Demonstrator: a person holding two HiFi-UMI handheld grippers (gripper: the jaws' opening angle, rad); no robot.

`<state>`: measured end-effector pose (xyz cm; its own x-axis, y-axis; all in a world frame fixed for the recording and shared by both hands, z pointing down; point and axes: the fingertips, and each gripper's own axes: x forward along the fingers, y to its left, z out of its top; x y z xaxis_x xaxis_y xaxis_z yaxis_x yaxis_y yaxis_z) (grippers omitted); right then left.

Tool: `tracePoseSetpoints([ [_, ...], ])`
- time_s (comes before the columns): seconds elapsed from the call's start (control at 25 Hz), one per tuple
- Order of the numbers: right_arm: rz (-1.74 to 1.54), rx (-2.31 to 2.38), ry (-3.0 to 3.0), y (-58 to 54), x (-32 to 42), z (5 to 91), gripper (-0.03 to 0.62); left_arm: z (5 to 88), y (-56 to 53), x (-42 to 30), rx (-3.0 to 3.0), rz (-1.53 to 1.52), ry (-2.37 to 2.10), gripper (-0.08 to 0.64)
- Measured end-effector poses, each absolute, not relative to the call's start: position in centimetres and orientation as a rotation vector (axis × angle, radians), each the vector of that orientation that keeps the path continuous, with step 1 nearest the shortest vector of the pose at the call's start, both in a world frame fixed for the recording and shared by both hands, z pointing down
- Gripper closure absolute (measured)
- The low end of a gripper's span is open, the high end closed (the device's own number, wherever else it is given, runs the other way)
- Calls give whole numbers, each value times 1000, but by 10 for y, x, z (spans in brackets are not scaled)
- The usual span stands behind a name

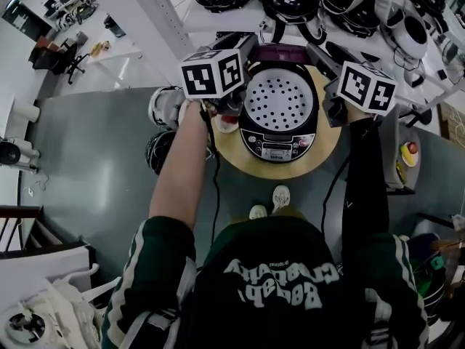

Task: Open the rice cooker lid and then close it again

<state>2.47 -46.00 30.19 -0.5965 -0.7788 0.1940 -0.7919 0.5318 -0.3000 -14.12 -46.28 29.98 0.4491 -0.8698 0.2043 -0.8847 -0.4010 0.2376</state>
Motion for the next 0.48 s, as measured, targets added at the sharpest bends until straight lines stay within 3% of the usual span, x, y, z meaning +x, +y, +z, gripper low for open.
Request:
tracePoseSetpoints([
  [0.16,587,1375,-2684,-436,26,317,369,315,-444,-133,2405,118,-1487,377],
  [0.32,566,1302,-2647,-410,19,333,448,334,-423,-129,2399,148,-1466,374],
  [0.48,553,1299,-2601,-391,19,349,449,351,-405,-127,2398,189,-1464,373],
])
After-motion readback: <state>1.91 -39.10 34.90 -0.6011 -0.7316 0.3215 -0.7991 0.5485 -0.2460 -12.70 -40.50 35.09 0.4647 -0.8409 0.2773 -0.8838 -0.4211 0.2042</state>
